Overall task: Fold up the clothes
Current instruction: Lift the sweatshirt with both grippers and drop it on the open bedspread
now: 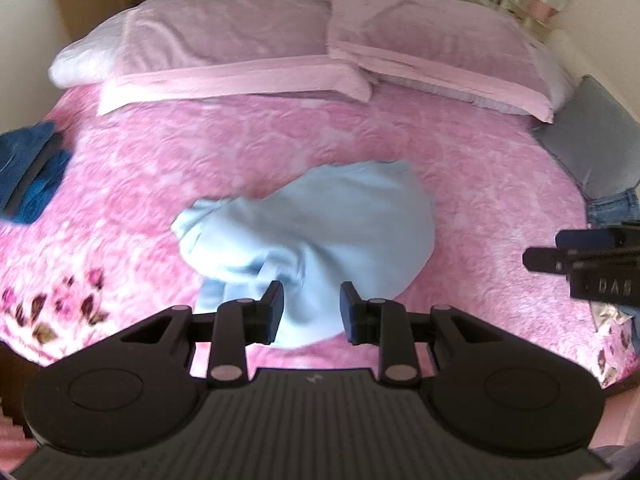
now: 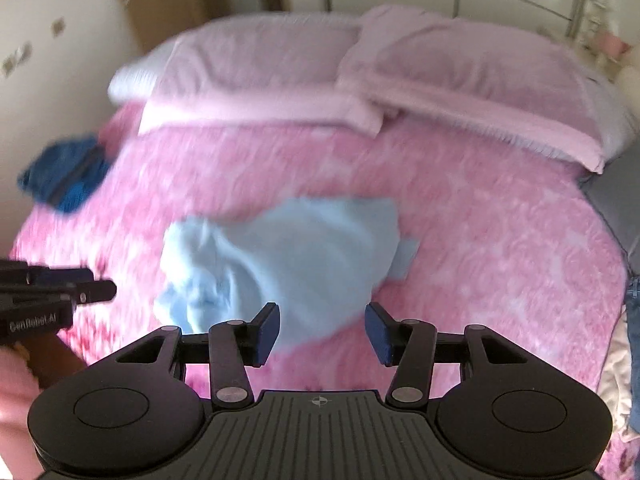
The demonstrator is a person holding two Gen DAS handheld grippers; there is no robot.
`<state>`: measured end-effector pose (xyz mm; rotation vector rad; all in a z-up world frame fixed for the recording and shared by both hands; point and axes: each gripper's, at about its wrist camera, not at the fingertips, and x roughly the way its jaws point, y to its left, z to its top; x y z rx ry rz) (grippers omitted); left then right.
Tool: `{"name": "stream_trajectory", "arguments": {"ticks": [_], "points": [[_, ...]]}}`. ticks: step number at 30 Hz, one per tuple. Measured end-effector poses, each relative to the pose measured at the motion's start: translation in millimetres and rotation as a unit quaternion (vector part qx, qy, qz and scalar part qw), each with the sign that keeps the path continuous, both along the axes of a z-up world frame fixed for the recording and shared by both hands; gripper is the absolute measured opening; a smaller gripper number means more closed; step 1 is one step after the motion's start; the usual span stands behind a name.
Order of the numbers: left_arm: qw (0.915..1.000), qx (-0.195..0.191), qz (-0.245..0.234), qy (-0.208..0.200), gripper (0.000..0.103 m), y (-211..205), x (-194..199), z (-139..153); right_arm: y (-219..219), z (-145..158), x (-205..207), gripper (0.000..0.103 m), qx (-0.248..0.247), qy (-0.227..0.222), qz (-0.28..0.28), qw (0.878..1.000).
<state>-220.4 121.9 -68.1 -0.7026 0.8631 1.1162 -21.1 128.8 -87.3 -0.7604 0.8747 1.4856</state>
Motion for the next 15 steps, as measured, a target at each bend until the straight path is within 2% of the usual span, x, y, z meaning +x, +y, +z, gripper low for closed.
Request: {"name": "stream_trajectory", "arguments": {"ticks": [3,7,15], "points": [[0.9997,0.023,0.008,0.008,0.026,-19,-16,-3,-37,0,-18,0.051,-0.002,-0.007,0.024,1.0],[0.9986,0.046,0.007,0.028,0.03,-52,-11,0,-75,-6,-26,0.051,-0.006,-0.016,0.038,0.999],[0.9991,0.026,0.003,0.034,0.033,-125,8,-29,-163,-28,-6,0.051,-0.043,-0.018,0.009,0.999]]}}
